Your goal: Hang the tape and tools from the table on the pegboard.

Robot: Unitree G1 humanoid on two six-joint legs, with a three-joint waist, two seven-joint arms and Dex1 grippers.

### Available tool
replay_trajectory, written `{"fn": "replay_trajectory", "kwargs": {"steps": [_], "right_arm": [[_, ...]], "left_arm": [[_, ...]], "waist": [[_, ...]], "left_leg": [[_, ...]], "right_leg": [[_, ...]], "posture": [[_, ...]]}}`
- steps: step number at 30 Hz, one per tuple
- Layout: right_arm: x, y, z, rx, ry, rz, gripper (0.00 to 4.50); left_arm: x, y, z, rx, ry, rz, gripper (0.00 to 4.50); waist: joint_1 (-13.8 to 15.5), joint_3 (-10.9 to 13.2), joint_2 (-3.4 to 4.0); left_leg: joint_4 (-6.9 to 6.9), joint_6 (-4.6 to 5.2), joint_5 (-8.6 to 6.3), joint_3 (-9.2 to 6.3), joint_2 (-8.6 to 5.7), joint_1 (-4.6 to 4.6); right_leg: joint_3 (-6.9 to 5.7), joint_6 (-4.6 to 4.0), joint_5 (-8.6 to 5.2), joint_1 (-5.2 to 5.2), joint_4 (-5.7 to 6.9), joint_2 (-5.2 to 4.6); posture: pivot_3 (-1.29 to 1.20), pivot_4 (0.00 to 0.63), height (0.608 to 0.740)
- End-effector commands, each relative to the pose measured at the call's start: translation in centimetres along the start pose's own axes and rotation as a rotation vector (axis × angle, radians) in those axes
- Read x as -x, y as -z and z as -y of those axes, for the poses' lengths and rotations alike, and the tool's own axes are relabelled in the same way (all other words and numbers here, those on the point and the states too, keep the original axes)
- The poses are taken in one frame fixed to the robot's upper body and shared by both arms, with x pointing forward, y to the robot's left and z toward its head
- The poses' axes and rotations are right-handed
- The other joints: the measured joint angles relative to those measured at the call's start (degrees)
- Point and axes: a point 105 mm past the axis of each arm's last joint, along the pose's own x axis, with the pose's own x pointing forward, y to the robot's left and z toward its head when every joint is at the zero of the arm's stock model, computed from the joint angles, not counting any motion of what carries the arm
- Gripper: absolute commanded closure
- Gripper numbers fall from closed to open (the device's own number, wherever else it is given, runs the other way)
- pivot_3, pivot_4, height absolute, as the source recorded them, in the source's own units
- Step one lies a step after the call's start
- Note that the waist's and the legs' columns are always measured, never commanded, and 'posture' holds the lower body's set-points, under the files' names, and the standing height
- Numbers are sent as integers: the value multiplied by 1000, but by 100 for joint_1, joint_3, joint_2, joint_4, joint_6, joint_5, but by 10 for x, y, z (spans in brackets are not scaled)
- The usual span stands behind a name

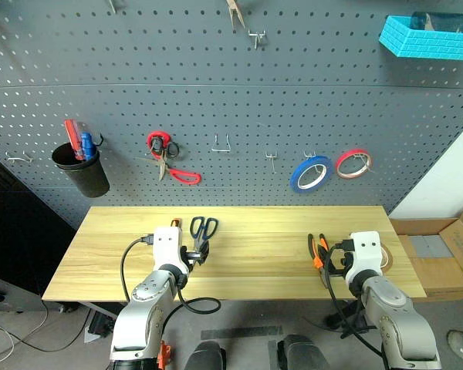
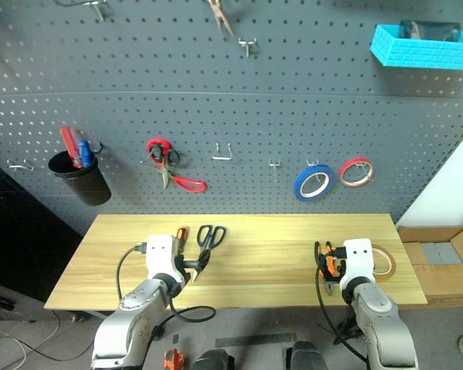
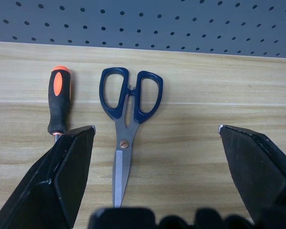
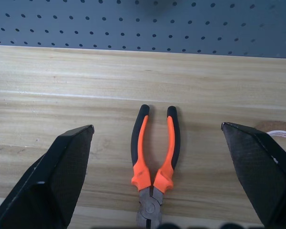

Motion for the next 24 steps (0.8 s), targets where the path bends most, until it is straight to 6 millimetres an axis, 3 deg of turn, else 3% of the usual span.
{"fn": "replay_trajectory", "kwargs": {"steps": [1, 13, 24], "right_arm": [[3, -7, 4, 3, 10, 25, 0], [1, -11, 7, 17, 7, 27, 0], [7, -8, 11, 26, 23, 21, 0]], "left_arm": [[1, -10, -1, -24, 0, 41, 30], [0, -16, -2, -17, -14, 64, 30], [9, -5, 2, -16, 8, 41, 30]], "waist": [[0, 6, 1], [0, 130, -4], [0, 168, -5]], "left_leg": [[0, 0, 0, 0, 0, 0], [-2, 0, 0, -2, 1, -2], [-5, 3, -3, -1, 0, -6]], "right_leg": [[0, 0, 0, 0, 0, 0], [-1, 0, -1, -1, -3, -1], [-1, 4, -5, -5, -6, -3]], "posture": [[-10, 129, 740], [-9, 157, 740], [-12, 152, 740]]}}
